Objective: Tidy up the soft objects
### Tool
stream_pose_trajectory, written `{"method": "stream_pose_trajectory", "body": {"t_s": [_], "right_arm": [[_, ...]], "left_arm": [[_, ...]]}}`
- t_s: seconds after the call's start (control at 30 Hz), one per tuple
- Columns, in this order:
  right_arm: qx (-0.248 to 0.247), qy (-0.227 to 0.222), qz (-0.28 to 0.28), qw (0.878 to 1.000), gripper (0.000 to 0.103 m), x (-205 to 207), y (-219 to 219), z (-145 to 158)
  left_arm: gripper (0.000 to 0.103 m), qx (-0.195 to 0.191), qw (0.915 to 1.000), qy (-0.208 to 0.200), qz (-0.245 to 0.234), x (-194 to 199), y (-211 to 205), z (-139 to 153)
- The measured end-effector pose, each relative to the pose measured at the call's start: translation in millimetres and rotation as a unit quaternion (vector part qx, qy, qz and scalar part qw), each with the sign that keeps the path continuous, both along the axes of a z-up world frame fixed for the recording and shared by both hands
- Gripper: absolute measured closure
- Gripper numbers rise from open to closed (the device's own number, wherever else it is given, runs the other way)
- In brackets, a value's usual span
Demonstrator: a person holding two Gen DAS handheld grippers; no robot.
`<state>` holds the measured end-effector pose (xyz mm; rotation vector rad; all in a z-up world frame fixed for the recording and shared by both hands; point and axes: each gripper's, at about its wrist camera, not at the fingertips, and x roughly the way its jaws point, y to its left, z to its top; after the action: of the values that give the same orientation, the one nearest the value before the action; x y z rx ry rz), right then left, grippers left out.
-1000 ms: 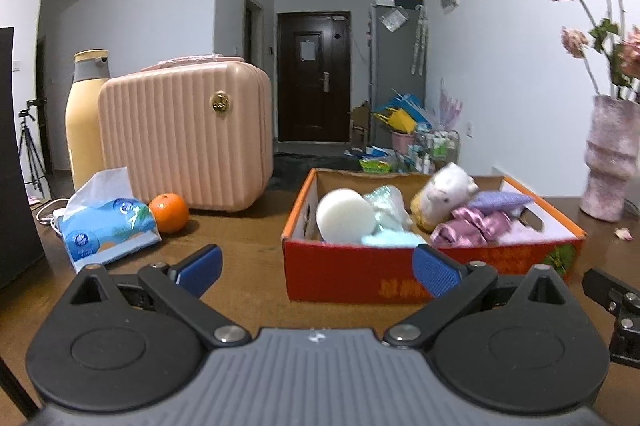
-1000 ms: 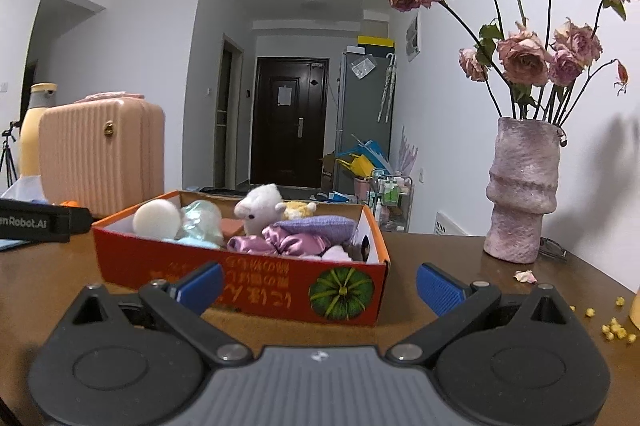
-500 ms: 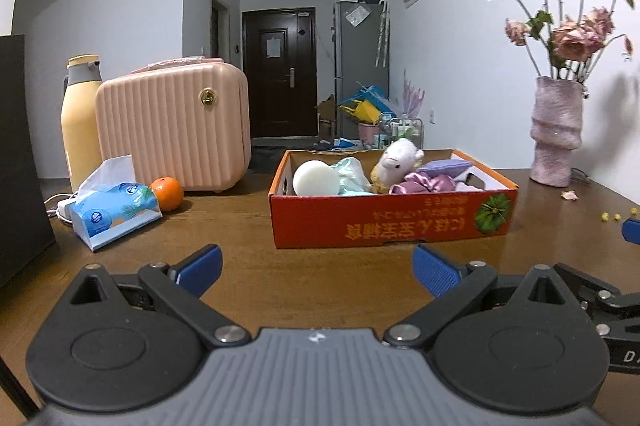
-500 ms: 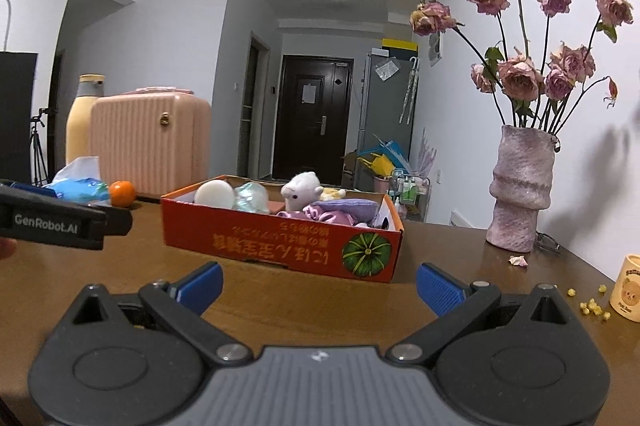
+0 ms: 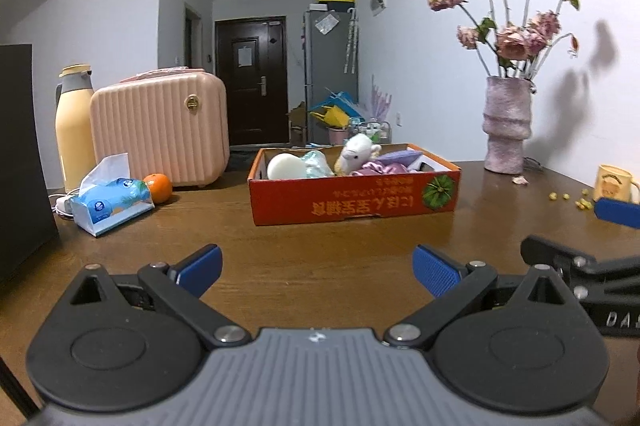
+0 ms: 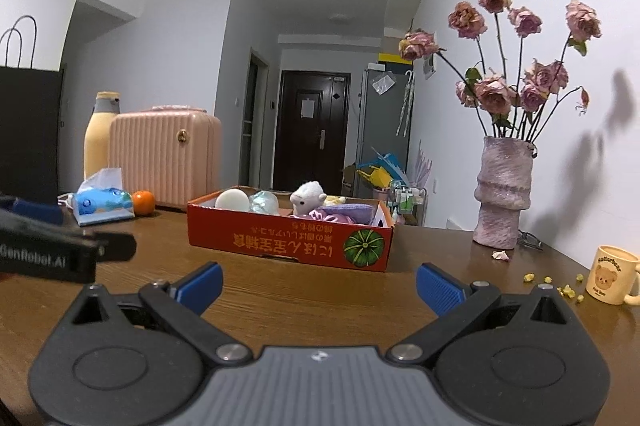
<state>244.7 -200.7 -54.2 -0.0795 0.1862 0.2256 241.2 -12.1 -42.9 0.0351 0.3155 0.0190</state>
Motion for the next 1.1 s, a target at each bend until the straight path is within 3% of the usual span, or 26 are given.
{"method": "stream_pose_trajectory", "body": {"t_s": [0.53, 1.1], "right_arm": [[0.014, -0.028, 0.019, 0.999, 0.000, -55.8, -11.0, 14.8], [0.021, -0.038, 0.015, 0.999, 0.000, -73.5, -15.5, 19.2]], "left_arm": [[0.000, -0.012, 0.9992, -0.027, -0.027, -49.9, -5.2, 5.8], [0.000, -0.001, 0.9979, -0.057, -0.029, -68.2, -13.5, 12.2]]}}
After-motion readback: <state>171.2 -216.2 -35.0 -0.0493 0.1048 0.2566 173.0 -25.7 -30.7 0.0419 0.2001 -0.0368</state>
